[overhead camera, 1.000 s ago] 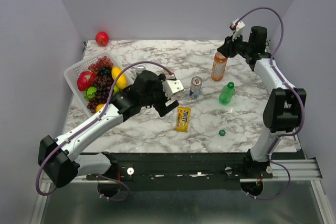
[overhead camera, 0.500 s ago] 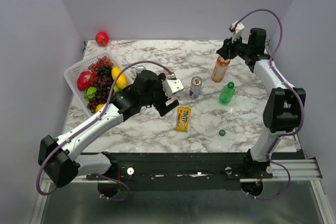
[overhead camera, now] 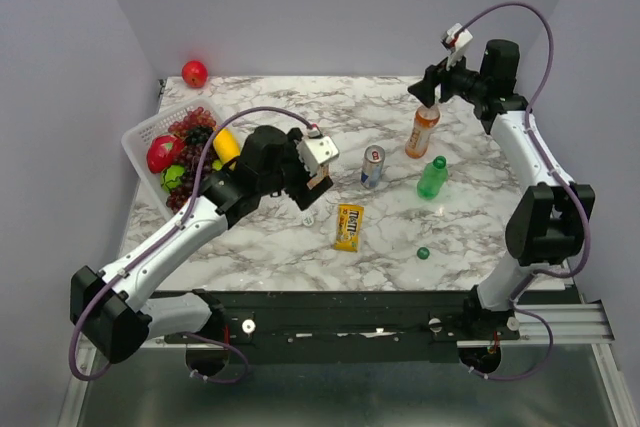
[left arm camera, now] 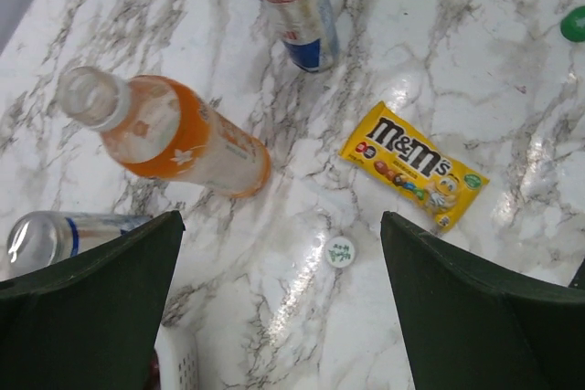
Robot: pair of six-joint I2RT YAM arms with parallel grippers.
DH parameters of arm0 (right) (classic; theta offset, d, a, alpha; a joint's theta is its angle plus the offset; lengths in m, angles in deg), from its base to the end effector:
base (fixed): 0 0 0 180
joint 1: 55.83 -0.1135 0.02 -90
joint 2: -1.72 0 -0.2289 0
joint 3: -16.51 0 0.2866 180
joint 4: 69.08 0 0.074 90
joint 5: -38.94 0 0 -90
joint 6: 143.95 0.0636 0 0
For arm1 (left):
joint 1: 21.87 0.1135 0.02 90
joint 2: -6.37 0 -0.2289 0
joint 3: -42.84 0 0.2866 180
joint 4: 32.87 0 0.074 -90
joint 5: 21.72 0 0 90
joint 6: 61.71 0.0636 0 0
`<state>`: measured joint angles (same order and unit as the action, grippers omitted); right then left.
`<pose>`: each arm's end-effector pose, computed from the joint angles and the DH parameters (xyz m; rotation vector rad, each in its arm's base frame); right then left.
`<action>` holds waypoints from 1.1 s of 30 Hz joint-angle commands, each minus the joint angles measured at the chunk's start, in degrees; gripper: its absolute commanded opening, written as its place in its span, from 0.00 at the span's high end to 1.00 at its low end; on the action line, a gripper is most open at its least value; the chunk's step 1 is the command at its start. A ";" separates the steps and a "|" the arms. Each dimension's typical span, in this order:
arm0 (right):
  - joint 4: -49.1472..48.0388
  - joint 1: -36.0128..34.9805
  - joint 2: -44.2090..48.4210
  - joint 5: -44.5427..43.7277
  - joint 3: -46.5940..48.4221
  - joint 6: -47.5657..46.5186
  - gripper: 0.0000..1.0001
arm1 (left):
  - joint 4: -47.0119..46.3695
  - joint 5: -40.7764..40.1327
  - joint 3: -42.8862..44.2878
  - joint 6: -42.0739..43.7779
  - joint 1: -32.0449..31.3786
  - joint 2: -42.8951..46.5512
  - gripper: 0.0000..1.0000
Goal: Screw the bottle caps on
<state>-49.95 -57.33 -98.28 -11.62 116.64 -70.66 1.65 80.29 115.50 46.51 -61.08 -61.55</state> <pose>0.4615 0.0525 0.2995 -0.7363 1.6976 0.4677 0.2534 -0.2238 0.2816 1.1237 1.7840 -0.4400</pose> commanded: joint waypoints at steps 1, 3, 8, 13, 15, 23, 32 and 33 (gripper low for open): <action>2.35 -6.05 6.92 4.77 0.37 -0.43 0.23 | -4.50 -4.62 5.85 -3.45 6.40 2.44 0.01; 2.27 -10.77 7.81 5.03 -1.03 -1.22 0.23 | -5.64 -7.25 6.92 -4.15 9.74 2.88 0.01; 0.96 -19.58 4.65 5.91 -0.25 -0.09 0.23 | -6.71 -14.03 8.59 -9.41 16.69 4.28 0.01; -0.28 -26.27 -1.41 5.56 3.79 -0.43 0.23 | -3.89 -15.00 7.46 -10.92 19.34 7.09 0.01; -0.54 -27.76 -2.91 4.68 4.84 -0.87 0.23 | -3.28 -14.65 6.05 -11.01 19.34 8.59 0.01; -0.63 -29.70 -7.83 2.83 5.47 -1.39 0.25 | -3.19 -13.51 4.03 -10.75 19.34 9.91 0.01; -1.51 -30.23 -9.33 1.52 4.84 -1.84 0.67 | -4.33 -2.18 0.43 -11.63 19.34 8.95 0.01; -1.25 -30.32 -9.24 1.52 5.11 -1.75 0.72 | -4.85 -1.04 -0.36 -11.71 19.34 9.03 0.01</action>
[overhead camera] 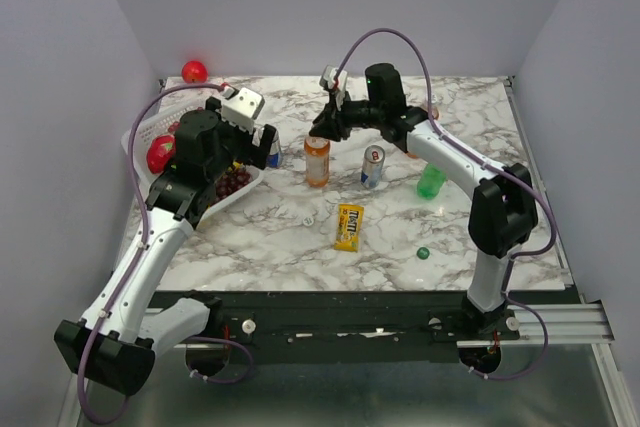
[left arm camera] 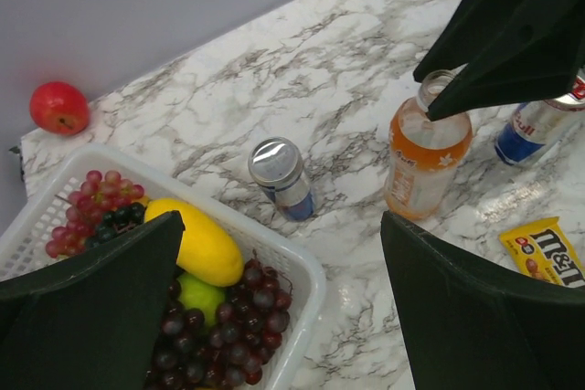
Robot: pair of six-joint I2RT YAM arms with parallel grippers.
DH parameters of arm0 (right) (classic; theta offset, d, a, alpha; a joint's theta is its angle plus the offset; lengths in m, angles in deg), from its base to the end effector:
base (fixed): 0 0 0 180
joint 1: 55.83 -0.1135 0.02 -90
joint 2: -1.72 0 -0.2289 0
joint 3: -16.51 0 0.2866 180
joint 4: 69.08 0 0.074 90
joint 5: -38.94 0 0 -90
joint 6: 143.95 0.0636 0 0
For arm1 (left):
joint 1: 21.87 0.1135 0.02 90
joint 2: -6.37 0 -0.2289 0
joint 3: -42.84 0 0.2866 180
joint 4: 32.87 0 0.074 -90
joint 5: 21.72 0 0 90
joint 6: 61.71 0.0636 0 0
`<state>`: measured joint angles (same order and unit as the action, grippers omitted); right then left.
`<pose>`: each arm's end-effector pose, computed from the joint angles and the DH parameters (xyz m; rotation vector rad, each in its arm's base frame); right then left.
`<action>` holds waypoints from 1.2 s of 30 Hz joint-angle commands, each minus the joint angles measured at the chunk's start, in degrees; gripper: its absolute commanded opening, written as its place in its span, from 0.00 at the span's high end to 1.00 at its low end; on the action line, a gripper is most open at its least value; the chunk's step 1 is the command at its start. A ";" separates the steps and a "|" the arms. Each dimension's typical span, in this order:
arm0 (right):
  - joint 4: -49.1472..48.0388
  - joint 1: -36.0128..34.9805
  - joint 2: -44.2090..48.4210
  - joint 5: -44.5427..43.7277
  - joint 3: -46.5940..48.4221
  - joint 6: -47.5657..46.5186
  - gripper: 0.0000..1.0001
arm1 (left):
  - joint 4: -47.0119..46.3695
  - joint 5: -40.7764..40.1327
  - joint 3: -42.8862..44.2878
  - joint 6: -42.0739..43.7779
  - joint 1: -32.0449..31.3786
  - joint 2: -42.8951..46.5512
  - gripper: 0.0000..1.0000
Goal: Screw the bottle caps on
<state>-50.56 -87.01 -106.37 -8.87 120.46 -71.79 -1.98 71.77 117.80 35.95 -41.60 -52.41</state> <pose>0.3960 0.2896 0.2637 -1.2294 1.5224 0.8728 0.2901 -0.1082 0.3542 0.4754 1.7691 -0.2040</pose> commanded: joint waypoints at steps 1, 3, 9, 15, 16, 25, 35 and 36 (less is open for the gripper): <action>-0.29 -0.64 -0.72 -1.32 1.64 -0.78 0.80 | -1.93 9.33 -3.45 -1.33 -0.14 -0.02 0.01; 1.55 -0.55 0.25 -1.50 2.86 -1.14 0.87 | -3.51 14.34 -5.91 -0.81 -0.22 0.16 0.01; 5.34 -0.37 5.34 3.14 7.26 5.60 0.92 | -7.46 23.48 -13.12 2.70 -2.07 0.33 0.01; 5.69 -0.37 6.67 10.09 11.83 14.93 0.92 | -11.86 24.47 -15.94 2.45 -2.51 -1.24 0.01; 5.78 -0.37 6.67 10.88 12.36 15.47 0.92 | -12.30 24.12 -16.02 2.45 -2.51 -1.59 0.01; 3.24 -0.46 6.58 16.07 12.45 23.55 0.92 | -18.19 25.08 -14.45 2.10 -3.30 -7.39 0.01; -0.37 -0.55 7.72 17.66 10.08 26.99 0.93 | -18.37 34.21 -13.57 1.57 -3.30 -9.42 0.05; -0.37 -0.55 7.72 17.66 9.90 26.81 0.92 | -18.54 34.83 -13.39 1.48 -3.30 -9.51 0.06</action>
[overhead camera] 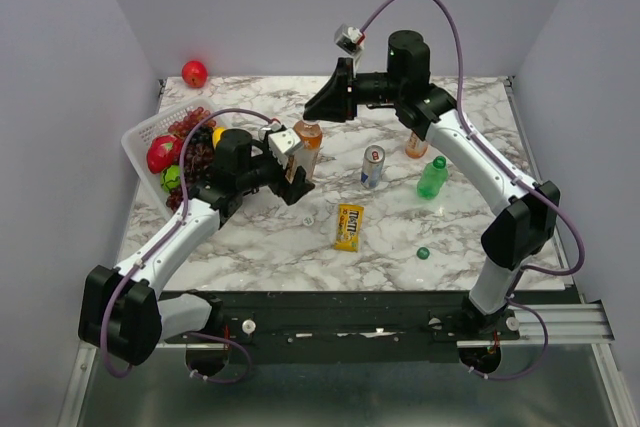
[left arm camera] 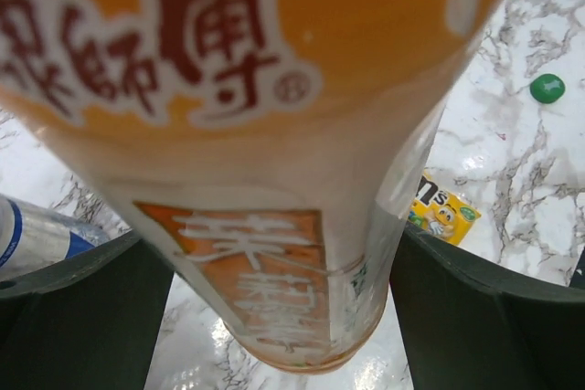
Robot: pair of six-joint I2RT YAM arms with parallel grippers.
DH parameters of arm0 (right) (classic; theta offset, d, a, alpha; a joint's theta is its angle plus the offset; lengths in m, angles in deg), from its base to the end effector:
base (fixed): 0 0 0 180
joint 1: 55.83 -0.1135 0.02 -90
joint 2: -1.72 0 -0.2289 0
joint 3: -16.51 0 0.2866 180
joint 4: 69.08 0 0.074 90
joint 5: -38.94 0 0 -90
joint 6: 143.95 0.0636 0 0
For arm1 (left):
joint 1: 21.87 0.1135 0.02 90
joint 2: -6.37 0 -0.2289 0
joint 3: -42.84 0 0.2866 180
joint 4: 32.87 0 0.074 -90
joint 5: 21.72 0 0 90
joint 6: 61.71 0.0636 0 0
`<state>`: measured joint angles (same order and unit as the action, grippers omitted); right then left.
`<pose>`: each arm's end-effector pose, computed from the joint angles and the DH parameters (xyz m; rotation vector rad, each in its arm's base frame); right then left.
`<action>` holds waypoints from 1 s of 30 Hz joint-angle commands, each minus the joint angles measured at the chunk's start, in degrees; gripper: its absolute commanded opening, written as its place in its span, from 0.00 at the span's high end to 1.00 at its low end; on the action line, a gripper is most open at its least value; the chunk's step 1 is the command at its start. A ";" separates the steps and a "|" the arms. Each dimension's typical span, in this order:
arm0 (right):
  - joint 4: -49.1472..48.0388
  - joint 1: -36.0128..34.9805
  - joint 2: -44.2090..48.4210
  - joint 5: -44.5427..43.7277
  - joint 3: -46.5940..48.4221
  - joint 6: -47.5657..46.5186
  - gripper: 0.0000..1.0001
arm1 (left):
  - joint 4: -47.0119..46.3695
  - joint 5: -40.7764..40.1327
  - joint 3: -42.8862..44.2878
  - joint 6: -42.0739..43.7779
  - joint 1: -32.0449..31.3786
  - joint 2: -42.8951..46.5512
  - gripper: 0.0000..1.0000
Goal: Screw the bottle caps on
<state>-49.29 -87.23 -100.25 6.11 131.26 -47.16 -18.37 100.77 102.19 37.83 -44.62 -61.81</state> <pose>0.3602 0.2825 0.3876 -1.1212 1.4331 1.3183 0.2960 -0.1612 0.2315 0.8976 1.7621 -0.7091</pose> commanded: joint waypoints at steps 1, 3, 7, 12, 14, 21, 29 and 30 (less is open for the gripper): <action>-1.64 -0.33 1.60 2.77 -1.07 2.09 0.92 | -2.15 6.79 2.30 -0.40 -0.29 -0.11 0.08; -1.73 -0.33 1.60 2.77 -1.51 2.00 0.93 | -1.98 8.02 3.01 -0.49 -0.29 -0.63 0.16; -1.82 -0.42 1.52 2.95 -1.34 1.92 0.92 | -1.36 10.31 2.92 -0.49 -0.29 -1.16 0.28; -0.33 -0.42 2.30 2.61 -1.25 -0.62 0.77 | -1.10 10.58 1.52 -1.01 -0.29 -0.73 0.42; 0.99 0.02 4.49 0.33 -2.03 -1.95 0.52 | 0.12 9.18 0.99 -0.75 -0.11 0.15 0.45; 10.03 5.91 7.57 -2.93 -5.28 -16.65 0.41 | 6.28 0.48 -0.33 0.13 1.30 8.23 0.57; 25.85 0.74 6.53 -13.12 -14.33 -48.86 0.39 | 2.44 -10.42 5.54 -8.83 8.14 9.73 1.00; 25.87 -1.19 6.26 -13.83 -15.21 -52.02 0.39 | 1.55 -10.34 6.17 -9.27 8.76 9.82 1.00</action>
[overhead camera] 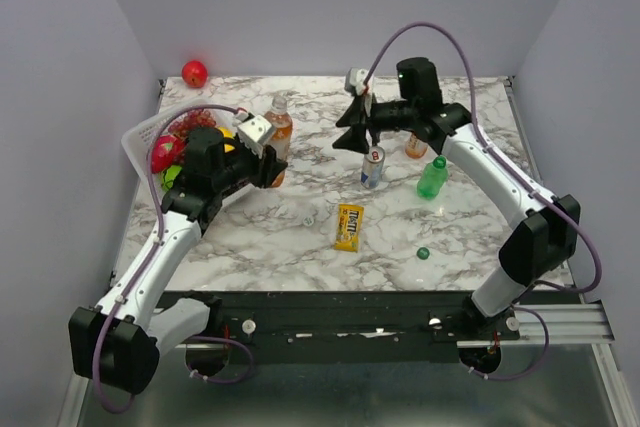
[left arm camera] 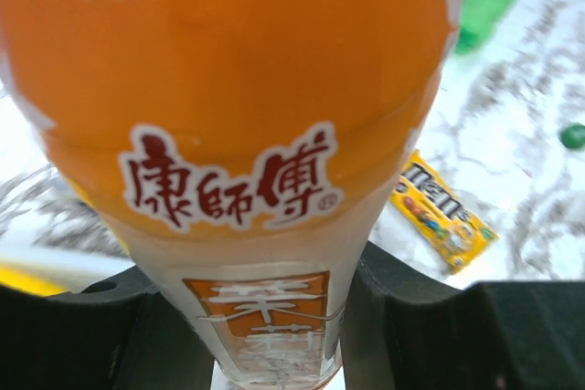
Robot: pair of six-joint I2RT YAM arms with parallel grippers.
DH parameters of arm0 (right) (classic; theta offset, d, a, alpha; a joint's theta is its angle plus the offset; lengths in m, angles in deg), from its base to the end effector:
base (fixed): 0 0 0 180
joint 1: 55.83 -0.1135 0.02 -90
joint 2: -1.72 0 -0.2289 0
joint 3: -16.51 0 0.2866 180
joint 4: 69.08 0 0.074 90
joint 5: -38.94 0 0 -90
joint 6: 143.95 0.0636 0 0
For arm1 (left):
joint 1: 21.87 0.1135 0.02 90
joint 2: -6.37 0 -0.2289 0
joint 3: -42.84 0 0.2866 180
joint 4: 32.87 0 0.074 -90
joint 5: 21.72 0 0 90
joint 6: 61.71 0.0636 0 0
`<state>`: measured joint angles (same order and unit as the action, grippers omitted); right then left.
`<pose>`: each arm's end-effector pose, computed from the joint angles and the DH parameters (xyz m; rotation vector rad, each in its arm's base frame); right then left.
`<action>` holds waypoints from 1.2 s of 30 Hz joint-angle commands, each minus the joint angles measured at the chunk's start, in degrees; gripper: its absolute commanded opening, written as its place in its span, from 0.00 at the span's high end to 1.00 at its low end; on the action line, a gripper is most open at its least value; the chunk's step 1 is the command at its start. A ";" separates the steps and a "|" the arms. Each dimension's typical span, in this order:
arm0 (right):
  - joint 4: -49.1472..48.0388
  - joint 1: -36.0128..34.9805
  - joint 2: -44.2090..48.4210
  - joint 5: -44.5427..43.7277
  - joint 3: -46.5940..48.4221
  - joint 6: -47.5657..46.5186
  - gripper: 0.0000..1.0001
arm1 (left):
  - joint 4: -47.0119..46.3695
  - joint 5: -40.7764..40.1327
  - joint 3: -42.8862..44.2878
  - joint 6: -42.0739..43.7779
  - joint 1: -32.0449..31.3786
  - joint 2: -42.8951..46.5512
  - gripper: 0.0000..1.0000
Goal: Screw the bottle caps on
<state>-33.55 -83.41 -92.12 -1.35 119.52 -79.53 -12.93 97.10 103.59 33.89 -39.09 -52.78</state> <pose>0.3511 0.2381 0.3364 -1.3298 1.4453 0.8947 0.2892 -0.1217 0.2772 0.7076 1.7585 -0.6126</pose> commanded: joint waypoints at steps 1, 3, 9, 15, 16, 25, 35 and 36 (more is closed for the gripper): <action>10.13 -5.82 -2.31 -7.17 -5.22 -20.72 0.39 | -4.69 -6.41 5.38 -5.34 3.76 0.88 1.00; 11.71 -8.79 -4.67 -7.96 -5.94 -24.49 0.39 | -6.71 -5.70 6.62 -7.71 5.16 0.88 1.00; 11.80 -15.56 -11.52 -13.05 -8.76 -32.41 0.35 | -5.66 -2.56 5.48 -5.88 6.31 2.81 1.00; 10.05 -18.66 -18.47 -20.35 -5.78 -31.90 0.25 | -2.32 -1.75 2.58 -6.48 6.31 5.89 1.00; 9.61 -18.83 -20.05 -21.49 -5.42 -31.37 0.25 | -2.06 -1.84 2.40 -6.57 6.31 5.98 1.00; 7.94 -21.03 -24.54 -22.91 -3.49 -32.16 0.32 | -2.67 -1.22 0.29 -8.59 8.33 7.12 1.00; 7.32 -23.58 -27.27 -22.47 -2.69 -31.72 0.40 | -1.62 -0.78 -0.68 -8.59 8.60 8.00 1.00; 7.15 -23.75 -27.36 -22.64 -2.69 -31.63 0.41 | -1.62 -0.87 -0.76 -8.51 8.60 8.00 1.00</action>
<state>-24.96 -106.18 -117.82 -23.21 115.26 -110.85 -14.63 94.59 103.61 26.05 -30.93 -45.70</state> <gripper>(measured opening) 0.612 0.513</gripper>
